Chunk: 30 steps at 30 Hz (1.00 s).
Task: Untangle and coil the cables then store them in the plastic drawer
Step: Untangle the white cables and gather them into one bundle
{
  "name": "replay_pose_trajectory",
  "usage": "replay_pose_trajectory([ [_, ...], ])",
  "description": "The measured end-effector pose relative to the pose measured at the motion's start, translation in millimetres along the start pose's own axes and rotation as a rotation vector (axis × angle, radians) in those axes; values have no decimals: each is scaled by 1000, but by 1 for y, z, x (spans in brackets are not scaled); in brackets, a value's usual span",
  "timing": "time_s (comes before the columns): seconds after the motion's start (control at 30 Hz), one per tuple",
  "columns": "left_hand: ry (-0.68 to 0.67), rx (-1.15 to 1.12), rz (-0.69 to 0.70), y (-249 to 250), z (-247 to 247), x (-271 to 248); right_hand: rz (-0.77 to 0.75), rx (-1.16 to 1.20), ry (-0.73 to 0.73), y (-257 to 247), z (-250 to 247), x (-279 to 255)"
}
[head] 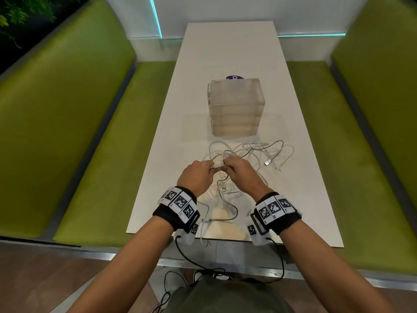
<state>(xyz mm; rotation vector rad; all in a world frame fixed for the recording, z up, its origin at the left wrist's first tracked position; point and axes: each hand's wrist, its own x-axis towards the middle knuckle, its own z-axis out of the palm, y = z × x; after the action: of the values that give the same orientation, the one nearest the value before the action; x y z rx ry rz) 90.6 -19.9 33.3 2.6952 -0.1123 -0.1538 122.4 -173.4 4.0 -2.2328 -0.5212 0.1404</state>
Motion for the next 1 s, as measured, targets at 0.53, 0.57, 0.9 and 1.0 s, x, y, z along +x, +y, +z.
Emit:
replay_pose_trajectory([
  [0.53, 171, -664, -143, 0, -38, -23, 147, 22, -43, 39, 0, 12],
  [0.57, 128, -631, -130, -2, -32, -20, 116, 51, -32, 34, 1, 12],
  [0.9, 5, -433, 51, 17, -1, 5, -37, -28, -128, 2, 4, 10],
  [1.0, 104, -457, 60, 20, -2, 8, -10, -8, -95, 8, 5, 12],
])
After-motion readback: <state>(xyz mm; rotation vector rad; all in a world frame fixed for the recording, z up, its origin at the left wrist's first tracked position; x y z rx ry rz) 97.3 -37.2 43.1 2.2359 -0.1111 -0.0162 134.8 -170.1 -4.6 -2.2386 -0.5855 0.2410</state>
